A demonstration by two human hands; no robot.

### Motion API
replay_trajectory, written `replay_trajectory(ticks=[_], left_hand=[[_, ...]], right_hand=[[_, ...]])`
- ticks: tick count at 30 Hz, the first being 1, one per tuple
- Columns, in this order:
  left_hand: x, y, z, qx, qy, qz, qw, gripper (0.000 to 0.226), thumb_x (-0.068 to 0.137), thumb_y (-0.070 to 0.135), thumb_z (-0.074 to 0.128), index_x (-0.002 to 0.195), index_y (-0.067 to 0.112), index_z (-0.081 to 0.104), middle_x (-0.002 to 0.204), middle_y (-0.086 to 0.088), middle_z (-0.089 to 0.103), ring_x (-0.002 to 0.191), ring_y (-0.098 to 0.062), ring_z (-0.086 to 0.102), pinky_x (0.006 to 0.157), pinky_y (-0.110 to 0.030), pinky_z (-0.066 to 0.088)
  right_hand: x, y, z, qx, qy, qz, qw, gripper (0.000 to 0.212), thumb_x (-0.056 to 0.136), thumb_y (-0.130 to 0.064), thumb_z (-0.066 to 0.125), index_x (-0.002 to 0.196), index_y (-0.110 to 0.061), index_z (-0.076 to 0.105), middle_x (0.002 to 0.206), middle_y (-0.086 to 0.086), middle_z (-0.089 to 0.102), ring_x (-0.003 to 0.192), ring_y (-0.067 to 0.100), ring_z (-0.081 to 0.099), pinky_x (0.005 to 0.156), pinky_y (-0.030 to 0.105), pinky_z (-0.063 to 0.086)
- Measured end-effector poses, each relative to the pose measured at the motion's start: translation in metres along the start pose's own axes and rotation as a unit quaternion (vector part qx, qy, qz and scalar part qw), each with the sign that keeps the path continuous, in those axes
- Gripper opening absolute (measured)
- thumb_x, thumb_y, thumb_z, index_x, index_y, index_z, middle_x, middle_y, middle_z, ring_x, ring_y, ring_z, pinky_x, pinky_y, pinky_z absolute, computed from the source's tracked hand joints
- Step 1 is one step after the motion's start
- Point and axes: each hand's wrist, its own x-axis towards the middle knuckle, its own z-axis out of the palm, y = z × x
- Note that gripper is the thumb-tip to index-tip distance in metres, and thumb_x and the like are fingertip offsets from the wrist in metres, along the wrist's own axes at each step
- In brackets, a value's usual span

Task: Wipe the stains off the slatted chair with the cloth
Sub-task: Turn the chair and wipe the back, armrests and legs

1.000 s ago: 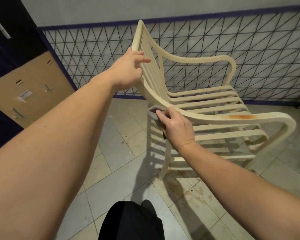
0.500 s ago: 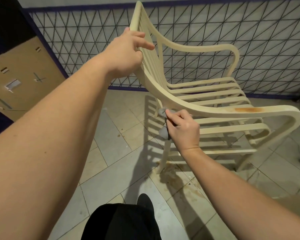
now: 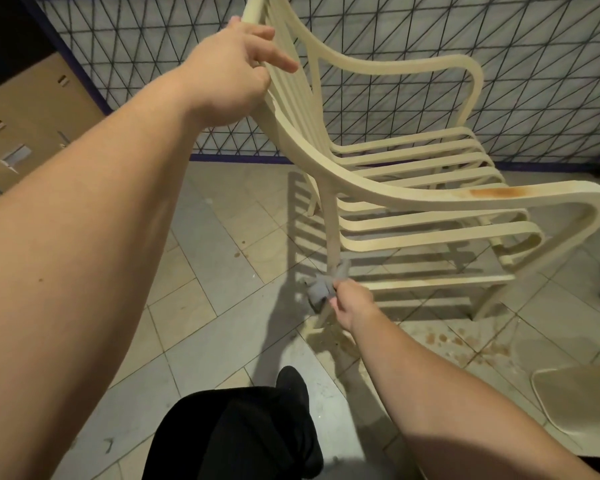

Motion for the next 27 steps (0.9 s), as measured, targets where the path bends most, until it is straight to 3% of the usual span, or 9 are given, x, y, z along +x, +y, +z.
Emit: replay_trajectory(ticks=[4, 7, 9, 12, 14, 17, 21, 24, 27], left_hand=[[0.002, -0.002, 0.0, 0.011, -0.003, 0.0, 1.0, 0.052, 0.1, 0.009, 0.038, 0.133, 0.04, 0.063, 0.165, 0.006, 0.029, 0.157, -0.023, 0.006, 0.127, -0.046, 0.012], [0.002, -0.002, 0.001, -0.002, 0.0, -0.006, 1.0, 0.052, 0.099, 0.009, 0.038, 0.131, 0.041, 0.064, 0.164, 0.008, 0.03, 0.157, -0.021, 0.007, 0.127, -0.044, 0.013], [0.001, -0.001, 0.0, -0.01, 0.0, -0.008, 1.0, 0.053, 0.098, 0.008, 0.038, 0.129, 0.042, 0.065, 0.164, 0.009, 0.03, 0.157, -0.019, 0.007, 0.127, -0.04, 0.013], [0.0, 0.002, -0.003, -0.015, -0.013, -0.012, 1.0, 0.053, 0.099, 0.007, 0.038, 0.129, 0.039, 0.066, 0.164, 0.008, 0.029, 0.157, -0.02, 0.006, 0.124, -0.041, 0.018], [-0.001, 0.004, -0.004, -0.016, -0.014, -0.013, 1.0, 0.053, 0.099, 0.007, 0.038, 0.128, 0.039, 0.067, 0.164, 0.008, 0.029, 0.157, -0.02, 0.006, 0.124, -0.041, 0.02], [-0.001, 0.004, -0.002, -0.024, -0.007, -0.019, 1.0, 0.054, 0.098, 0.006, 0.037, 0.128, 0.039, 0.068, 0.164, 0.009, 0.03, 0.157, -0.018, 0.005, 0.124, -0.038, 0.017], [-0.002, 0.005, -0.001, -0.032, 0.005, -0.021, 0.999, 0.054, 0.097, 0.005, 0.037, 0.127, 0.037, 0.069, 0.163, 0.009, 0.032, 0.156, -0.017, 0.007, 0.124, -0.037, 0.018], [-0.003, 0.006, -0.002, -0.031, 0.004, -0.018, 0.999, 0.054, 0.097, 0.006, 0.037, 0.127, 0.038, 0.069, 0.163, 0.008, 0.032, 0.156, -0.018, 0.008, 0.124, -0.037, 0.021], [-0.004, 0.007, -0.001, -0.024, 0.008, -0.021, 0.999, 0.054, 0.097, 0.007, 0.036, 0.126, 0.038, 0.069, 0.162, 0.009, 0.033, 0.156, -0.018, 0.008, 0.125, -0.037, 0.019]], right_hand=[[-0.037, -0.043, 0.046, 0.143, -0.028, -0.013, 0.989, 0.023, 0.094, 0.003, 0.051, 0.116, 0.004, 0.059, 0.094, 0.008, 0.064, 0.08, 0.014, 0.065, 0.057, 0.015, 0.056], [-0.056, -0.056, 0.054, 0.156, -0.016, -0.053, 0.986, 0.012, 0.095, 0.003, 0.05, 0.091, -0.001, 0.06, 0.077, 0.005, 0.063, 0.064, 0.009, 0.061, 0.048, 0.013, 0.049], [-0.056, -0.045, 0.044, 0.121, 0.019, -0.074, 0.99, 0.017, 0.096, -0.003, 0.054, 0.08, -0.007, 0.058, 0.07, 0.003, 0.06, 0.054, 0.008, 0.052, 0.045, 0.016, 0.041], [-0.053, -0.023, 0.026, 0.077, 0.04, -0.032, 0.996, 0.011, 0.095, -0.001, 0.053, 0.1, -0.001, 0.062, 0.082, 0.007, 0.063, 0.061, 0.011, 0.055, 0.046, 0.017, 0.041], [-0.047, -0.024, 0.026, 0.063, 0.022, -0.013, 0.998, 0.024, 0.093, 0.0, 0.055, 0.117, 0.0, 0.058, 0.094, 0.011, 0.064, 0.073, 0.015, 0.063, 0.047, 0.019, 0.048], [-0.045, -0.044, 0.042, 0.084, 0.016, -0.031, 0.996, 0.03, 0.089, -0.002, 0.056, 0.119, -0.004, 0.054, 0.096, 0.012, 0.063, 0.079, 0.02, 0.066, 0.041, 0.018, 0.049], [-0.05, -0.045, 0.051, 0.038, -0.039, -0.115, 0.992, 0.015, 0.089, -0.006, 0.061, 0.101, 0.002, 0.064, 0.085, 0.008, 0.068, 0.077, 0.019, 0.066, 0.072, 0.027, 0.056], [-0.047, -0.023, 0.023, -0.101, -0.065, -0.209, 0.971, 0.018, 0.095, -0.02, 0.058, 0.091, -0.006, 0.069, 0.089, 0.011, 0.073, 0.08, 0.029, 0.069, 0.081, 0.036, 0.058], [-0.027, 0.002, -0.027, -0.12, -0.039, -0.155, 0.98, 0.017, 0.101, -0.021, 0.051, 0.092, -0.024, 0.065, 0.097, 0.005, 0.074, 0.088, 0.022, 0.07, 0.081, 0.038, 0.059]])
